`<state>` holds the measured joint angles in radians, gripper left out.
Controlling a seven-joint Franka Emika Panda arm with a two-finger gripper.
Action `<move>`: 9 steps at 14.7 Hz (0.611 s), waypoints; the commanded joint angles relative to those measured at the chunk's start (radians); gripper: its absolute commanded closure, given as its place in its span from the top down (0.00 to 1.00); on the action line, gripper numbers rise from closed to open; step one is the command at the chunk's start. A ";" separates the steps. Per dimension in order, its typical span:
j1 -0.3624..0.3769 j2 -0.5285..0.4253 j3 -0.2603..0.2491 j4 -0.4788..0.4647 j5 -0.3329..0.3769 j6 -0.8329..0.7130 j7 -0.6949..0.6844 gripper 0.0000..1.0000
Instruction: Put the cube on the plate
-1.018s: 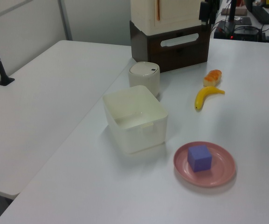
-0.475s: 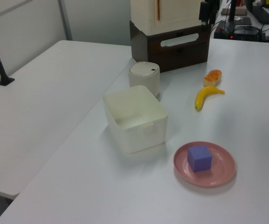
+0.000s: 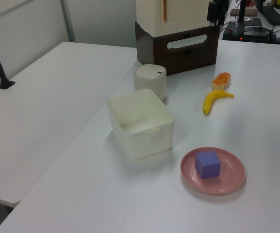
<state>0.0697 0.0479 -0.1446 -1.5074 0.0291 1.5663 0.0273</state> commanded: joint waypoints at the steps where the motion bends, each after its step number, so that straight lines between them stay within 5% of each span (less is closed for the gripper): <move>1: 0.015 -0.008 -0.015 0.009 0.003 -0.034 -0.013 1.00; 9: 0.012 -0.008 -0.016 0.009 0.002 -0.031 -0.010 1.00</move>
<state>0.0698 0.0474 -0.1446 -1.5073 0.0291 1.5663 0.0272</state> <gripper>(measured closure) 0.000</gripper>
